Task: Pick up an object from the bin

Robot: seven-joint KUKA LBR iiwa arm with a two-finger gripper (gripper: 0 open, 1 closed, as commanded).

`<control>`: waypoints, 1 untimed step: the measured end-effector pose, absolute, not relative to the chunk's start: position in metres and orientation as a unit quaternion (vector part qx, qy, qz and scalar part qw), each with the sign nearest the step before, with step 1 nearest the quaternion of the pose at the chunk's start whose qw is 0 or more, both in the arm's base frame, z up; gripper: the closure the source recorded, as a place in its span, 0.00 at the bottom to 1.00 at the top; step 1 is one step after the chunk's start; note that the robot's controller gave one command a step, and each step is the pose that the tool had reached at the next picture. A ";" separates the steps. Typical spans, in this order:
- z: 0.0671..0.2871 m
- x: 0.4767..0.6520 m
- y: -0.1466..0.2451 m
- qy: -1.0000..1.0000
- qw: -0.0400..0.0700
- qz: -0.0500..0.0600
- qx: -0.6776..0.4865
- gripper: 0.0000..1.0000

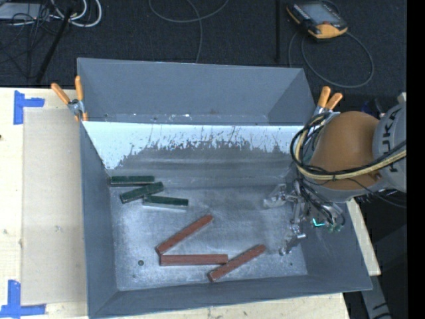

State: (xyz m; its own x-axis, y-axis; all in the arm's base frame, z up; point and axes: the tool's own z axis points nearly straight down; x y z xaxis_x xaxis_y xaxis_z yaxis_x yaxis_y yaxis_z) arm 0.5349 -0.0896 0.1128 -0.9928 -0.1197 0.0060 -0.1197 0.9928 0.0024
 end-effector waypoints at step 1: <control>0.091 0.549 -0.090 -0.996 -0.001 0.001 0.086 0.00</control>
Offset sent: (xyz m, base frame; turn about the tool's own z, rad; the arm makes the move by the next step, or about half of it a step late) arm -0.0422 0.0348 -0.0368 -0.2824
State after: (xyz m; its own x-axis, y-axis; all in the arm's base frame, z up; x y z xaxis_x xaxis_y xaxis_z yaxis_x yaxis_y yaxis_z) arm 0.5486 -0.0898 0.0912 -0.9851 -0.1717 -0.0029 -0.1717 0.9851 -0.0015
